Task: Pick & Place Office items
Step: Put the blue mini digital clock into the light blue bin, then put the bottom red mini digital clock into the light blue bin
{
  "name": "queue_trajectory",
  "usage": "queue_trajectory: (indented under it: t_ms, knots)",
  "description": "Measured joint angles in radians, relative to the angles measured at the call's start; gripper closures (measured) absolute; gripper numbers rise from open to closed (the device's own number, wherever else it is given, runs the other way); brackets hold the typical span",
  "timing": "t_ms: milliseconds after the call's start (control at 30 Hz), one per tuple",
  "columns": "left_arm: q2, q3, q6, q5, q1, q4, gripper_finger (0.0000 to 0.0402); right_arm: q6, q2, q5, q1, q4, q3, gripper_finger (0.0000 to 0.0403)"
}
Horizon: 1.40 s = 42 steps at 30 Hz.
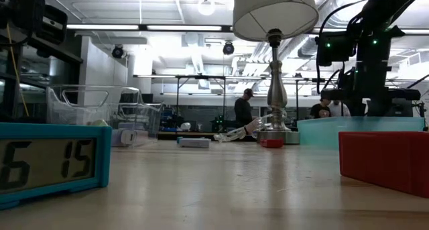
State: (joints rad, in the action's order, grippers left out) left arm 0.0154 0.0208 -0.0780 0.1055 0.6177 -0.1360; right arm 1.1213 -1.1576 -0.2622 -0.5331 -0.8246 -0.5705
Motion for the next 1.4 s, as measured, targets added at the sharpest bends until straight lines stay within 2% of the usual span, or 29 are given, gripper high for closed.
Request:
queue_trajectory:
  t_ms: [400, 633, 833, 1100, 1400]
  knots:
    - [0.0, 0.0, 0.0, 0.0, 0.0, 0.0, 0.0229, -0.001, 0.023, -0.042, 0.0, -0.001, 0.0, 0.0305]
    - [0.0, 0.0, 0.0, 0.0, 0.0, 0.0, 0.0229, -0.003, 0.138, -0.051, 0.01, 0.008, 0.0, 0.0305]
    - [0.0, 0.0, 0.0, 0.0, 0.0, 0.0, 0.0229, -0.073, 0.239, -0.053, 0.051, 0.065, 0.0, 0.0305]
    - [0.0, 0.0, 0.0, 0.0, 0.0, 0.0, 0.0229, -0.209, 0.287, -0.049, 0.161, 0.195, 0.0, 0.0305]
    - [0.0, 0.0, 0.0, 0.0, 0.0, 0.0, 0.0229, -0.323, 0.27, 0.008, 0.365, 0.373, 0.0, 0.0305]
